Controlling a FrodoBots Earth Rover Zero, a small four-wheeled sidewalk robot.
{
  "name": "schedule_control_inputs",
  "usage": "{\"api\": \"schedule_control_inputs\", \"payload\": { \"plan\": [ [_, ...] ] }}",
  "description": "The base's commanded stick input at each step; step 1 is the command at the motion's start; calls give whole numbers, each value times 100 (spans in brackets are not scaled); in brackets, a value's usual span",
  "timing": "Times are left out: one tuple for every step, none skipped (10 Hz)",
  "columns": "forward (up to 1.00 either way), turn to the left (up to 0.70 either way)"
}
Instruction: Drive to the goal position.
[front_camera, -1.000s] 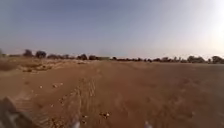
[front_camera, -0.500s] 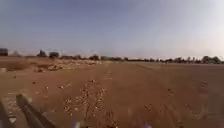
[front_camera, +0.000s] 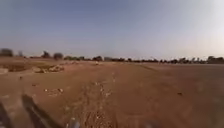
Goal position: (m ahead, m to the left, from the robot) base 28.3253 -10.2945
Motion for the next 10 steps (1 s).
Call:
{"api": "schedule_control_inputs", "payload": {
  "plan": [
    [50, 0],
    [50, 0],
    [50, 0],
    [50, 0],
    [50, 0],
    [50, 0],
    [50, 0],
    [50, 0],
    [50, 0],
    [50, 0]
  ]
}}
